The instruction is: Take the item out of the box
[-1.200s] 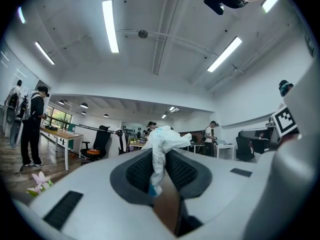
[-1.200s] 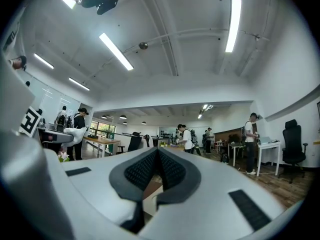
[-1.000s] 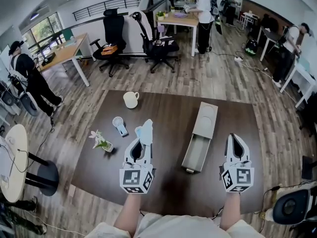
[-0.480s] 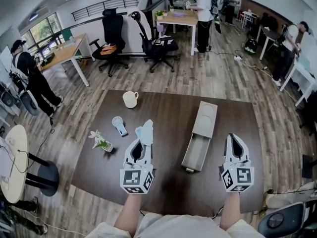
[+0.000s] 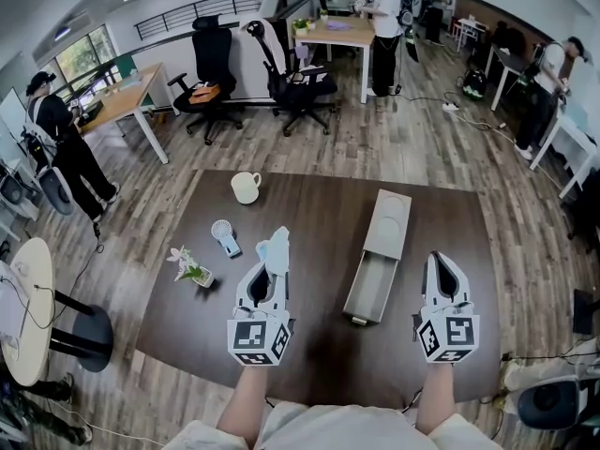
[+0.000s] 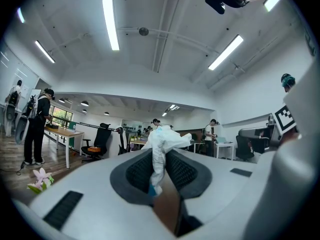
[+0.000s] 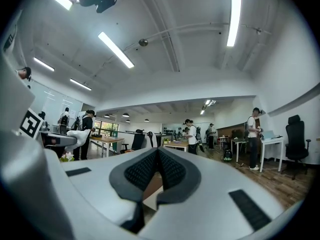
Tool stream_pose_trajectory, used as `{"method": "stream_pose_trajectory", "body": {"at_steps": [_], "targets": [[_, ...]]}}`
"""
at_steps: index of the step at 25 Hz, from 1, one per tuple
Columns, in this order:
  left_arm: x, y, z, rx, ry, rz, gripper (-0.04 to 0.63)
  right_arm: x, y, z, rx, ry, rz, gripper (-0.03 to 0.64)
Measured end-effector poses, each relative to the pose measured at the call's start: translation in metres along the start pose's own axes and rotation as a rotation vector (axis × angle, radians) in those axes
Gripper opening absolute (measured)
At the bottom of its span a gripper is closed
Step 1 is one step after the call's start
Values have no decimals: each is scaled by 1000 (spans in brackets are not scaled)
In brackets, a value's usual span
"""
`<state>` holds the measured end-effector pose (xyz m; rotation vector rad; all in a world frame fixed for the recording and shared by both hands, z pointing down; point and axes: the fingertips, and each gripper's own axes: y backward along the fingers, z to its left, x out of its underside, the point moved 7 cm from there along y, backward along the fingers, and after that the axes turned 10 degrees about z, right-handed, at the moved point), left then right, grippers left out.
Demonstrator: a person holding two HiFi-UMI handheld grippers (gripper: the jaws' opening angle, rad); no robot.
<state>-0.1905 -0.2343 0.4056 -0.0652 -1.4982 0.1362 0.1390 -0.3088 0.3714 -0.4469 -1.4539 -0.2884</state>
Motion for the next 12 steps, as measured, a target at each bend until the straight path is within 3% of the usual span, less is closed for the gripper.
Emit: {"method": "stream_pose_trajectory", "body": {"at_steps": [12], "targets": [[-1, -3, -8, 15, 0, -2, 71, 3, 1, -6, 16, 10, 14, 2]]}}
